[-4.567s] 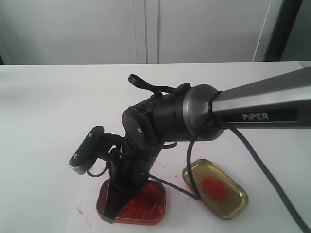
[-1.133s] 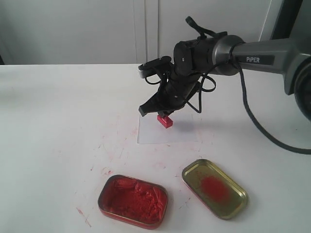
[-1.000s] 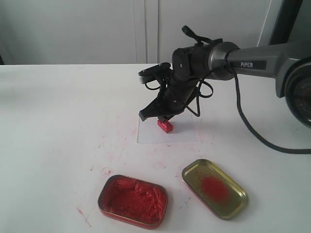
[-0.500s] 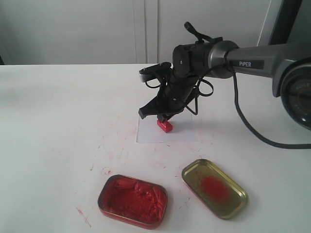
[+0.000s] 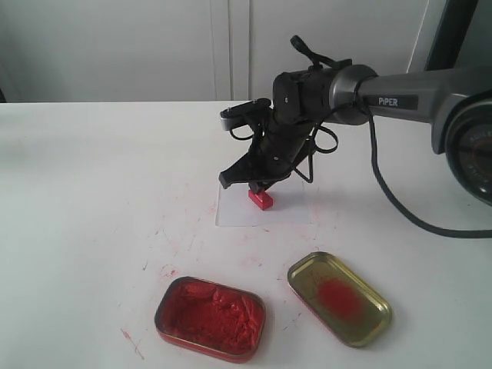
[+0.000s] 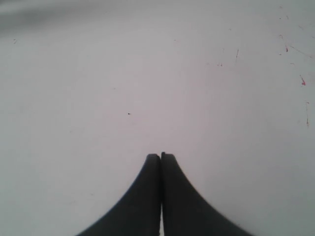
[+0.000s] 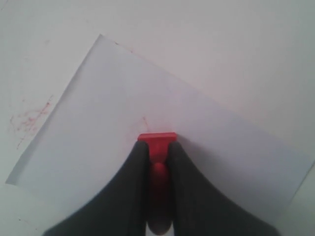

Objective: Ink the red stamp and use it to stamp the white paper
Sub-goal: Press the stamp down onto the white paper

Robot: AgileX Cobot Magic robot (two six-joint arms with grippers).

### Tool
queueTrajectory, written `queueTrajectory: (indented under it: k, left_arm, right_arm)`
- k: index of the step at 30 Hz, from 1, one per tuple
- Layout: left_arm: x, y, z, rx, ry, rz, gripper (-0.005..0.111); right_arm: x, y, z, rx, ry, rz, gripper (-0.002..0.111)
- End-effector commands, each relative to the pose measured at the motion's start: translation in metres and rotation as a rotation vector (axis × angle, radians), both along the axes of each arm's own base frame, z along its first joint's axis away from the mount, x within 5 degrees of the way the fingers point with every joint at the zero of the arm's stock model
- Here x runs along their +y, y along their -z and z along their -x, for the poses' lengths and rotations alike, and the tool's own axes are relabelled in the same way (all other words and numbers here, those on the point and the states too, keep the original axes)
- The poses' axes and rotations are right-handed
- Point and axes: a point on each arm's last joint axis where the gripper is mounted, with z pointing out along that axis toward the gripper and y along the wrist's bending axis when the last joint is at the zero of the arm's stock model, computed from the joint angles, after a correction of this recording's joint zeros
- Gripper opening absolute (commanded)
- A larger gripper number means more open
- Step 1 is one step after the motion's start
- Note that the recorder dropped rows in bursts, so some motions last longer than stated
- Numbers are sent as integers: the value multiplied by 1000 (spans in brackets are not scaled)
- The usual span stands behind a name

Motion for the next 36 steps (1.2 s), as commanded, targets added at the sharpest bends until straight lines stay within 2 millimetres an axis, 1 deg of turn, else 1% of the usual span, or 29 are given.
queueTrajectory:
  k: [1,6,9,16,19,25,30,36]
  left_arm:
    - [0,3,0,11,-1,6,0]
    - [0,3,0,11,-1,6,0]
    - [0,3,0,11,-1,6,0]
    - [0,3,0,11,-1,6,0]
    - [0,3,0,11,-1,6,0]
    - [0,3,0,11,-1,6,0]
    - [0,3,0,11,-1,6,0]
    - [0,3,0,11,-1,6,0]
  right_arm:
    - [-5,2,6,43,27,14,0]
    - [-4,-16,7,20,45,-26,0]
    - [-4,-19,7,17,54,-35,0]
    - [-2,-21,6,40,109,-125,0]
    - [-8,-22,2,58,151,-165,0]
    - [-22,-21,-3,83,175,-170,0]
    - [-26,-14,-5,123,184,-186,0]
    - [-29,-14,-6,145,192,-233,0]
